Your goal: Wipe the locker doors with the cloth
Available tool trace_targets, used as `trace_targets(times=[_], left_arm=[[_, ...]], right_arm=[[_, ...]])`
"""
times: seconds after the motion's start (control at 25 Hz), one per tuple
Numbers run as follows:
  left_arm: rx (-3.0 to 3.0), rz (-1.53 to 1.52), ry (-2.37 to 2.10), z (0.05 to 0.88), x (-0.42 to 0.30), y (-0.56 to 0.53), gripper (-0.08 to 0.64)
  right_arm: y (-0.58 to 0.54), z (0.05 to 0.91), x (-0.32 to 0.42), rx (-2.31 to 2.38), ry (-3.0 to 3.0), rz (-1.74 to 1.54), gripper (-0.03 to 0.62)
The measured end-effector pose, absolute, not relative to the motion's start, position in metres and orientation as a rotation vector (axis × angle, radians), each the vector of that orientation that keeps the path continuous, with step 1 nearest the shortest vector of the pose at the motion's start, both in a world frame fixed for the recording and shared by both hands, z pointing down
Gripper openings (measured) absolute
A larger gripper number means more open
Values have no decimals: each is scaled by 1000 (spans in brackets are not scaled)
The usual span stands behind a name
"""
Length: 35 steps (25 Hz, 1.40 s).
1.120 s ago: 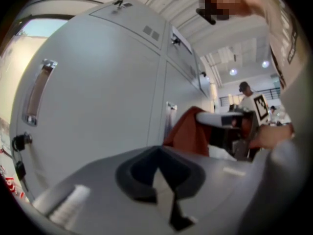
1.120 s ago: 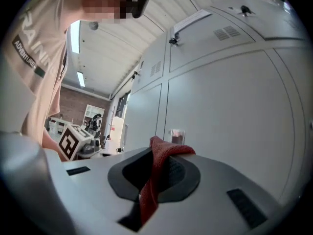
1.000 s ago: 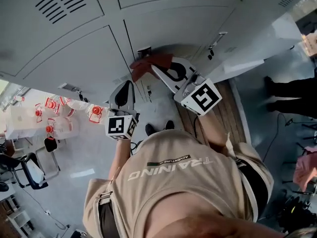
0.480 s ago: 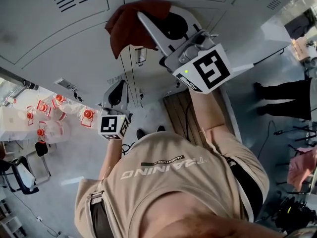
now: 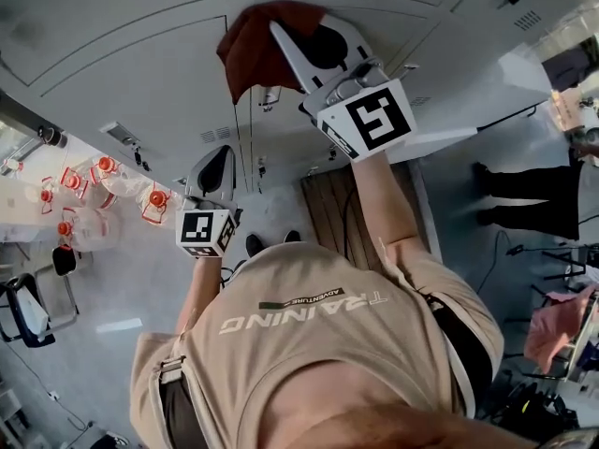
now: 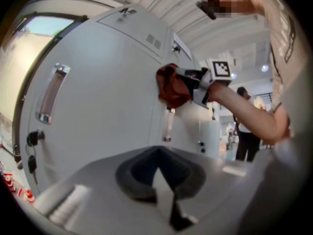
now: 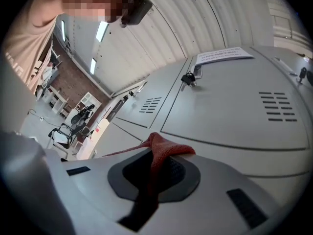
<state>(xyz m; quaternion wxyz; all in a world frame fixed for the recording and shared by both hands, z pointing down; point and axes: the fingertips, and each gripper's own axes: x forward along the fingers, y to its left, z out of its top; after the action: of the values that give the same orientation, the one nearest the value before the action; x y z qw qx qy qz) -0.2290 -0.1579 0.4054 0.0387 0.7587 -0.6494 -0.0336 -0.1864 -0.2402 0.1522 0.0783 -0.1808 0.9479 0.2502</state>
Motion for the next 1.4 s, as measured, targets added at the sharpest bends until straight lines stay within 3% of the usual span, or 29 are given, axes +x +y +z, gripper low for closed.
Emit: trace_targets(times=[0.84, 1.16, 1.4], left_arm=[[2270, -41, -1996, 425, -233, -160, 5], [2233, -40, -2031, 428, -240, -153, 5], [2223, -36, -2039, 429, -239, -150, 5]], right_arm=[[-255, 365, -176, -512, 3167, 323, 28], [-254, 387, -170, -469, 3098, 244, 28], [-258, 449, -172, -460, 3248, 150, 28]])
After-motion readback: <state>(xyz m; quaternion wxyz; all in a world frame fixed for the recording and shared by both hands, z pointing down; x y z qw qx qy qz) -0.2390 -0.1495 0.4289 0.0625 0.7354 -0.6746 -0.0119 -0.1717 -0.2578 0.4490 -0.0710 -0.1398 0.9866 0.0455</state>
